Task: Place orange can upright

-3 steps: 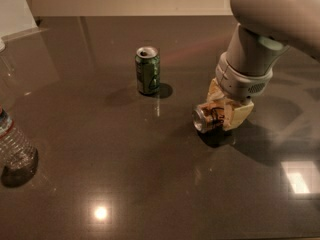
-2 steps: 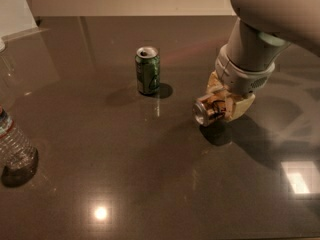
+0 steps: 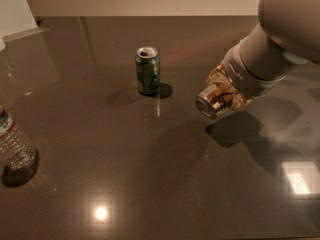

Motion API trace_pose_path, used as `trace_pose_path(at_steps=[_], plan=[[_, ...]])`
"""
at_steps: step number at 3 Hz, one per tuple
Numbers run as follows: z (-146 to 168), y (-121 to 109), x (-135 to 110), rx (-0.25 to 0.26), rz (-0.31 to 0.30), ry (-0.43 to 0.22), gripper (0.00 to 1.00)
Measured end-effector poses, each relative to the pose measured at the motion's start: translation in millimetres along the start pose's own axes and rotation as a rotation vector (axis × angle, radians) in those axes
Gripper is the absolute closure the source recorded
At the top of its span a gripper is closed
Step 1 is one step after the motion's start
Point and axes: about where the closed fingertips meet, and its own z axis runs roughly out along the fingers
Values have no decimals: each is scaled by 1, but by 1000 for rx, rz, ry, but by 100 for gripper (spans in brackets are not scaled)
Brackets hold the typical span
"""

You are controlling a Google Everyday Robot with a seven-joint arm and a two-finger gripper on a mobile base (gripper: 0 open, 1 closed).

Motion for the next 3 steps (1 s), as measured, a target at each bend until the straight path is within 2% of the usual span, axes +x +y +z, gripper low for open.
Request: trace_pose_path(at_steps=[1, 2, 3], plan=[[-5, -6, 3, 137, -100, 22, 100], [-11, -27, 10, 223, -183, 63, 100], [-11, -28, 10, 222, -184, 64, 100]])
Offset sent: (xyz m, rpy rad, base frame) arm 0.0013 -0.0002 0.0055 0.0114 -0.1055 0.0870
